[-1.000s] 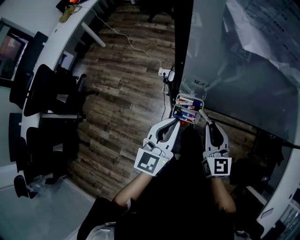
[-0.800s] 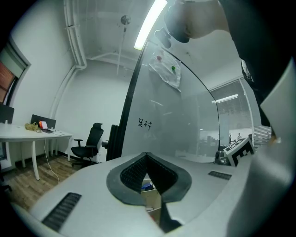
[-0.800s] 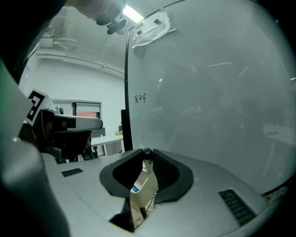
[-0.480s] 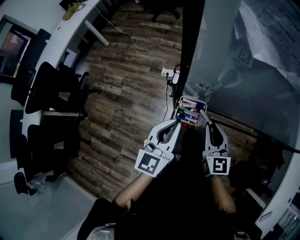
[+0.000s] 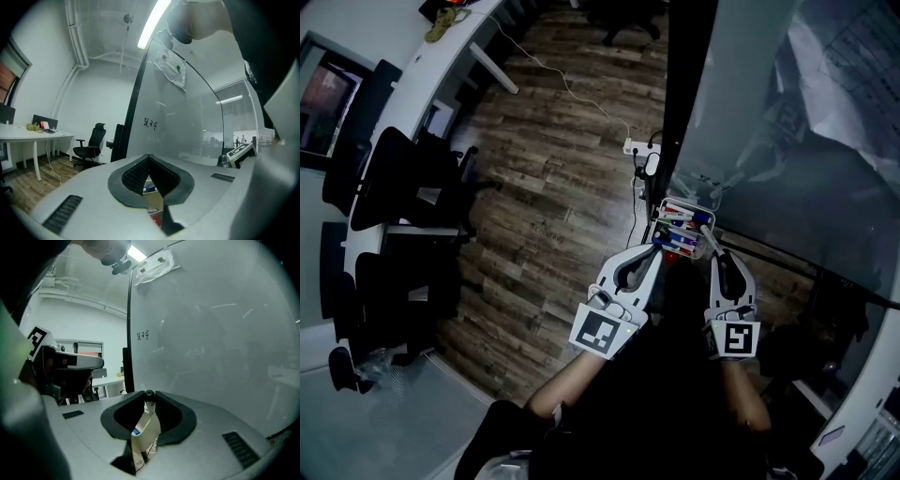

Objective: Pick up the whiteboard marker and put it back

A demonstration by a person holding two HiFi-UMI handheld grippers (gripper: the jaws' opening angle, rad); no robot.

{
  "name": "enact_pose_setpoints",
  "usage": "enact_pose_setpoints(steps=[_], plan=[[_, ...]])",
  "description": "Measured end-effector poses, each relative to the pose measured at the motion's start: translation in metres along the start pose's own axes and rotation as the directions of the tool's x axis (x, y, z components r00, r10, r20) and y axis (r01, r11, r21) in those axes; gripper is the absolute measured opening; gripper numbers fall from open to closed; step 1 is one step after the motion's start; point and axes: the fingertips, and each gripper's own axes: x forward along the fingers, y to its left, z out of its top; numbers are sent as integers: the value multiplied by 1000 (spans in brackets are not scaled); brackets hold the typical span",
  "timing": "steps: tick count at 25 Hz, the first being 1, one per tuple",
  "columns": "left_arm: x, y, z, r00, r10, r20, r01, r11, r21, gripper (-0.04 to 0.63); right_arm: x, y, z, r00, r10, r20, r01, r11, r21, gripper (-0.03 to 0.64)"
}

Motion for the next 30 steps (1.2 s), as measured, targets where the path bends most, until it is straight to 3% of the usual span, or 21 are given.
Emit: enact_pose_setpoints(steps=[30], plan=[[0,-4,-3,1000,7,-5,-7,1000,-9,8,0,-2,1,1000,7,14,-7,1000,-9,80]])
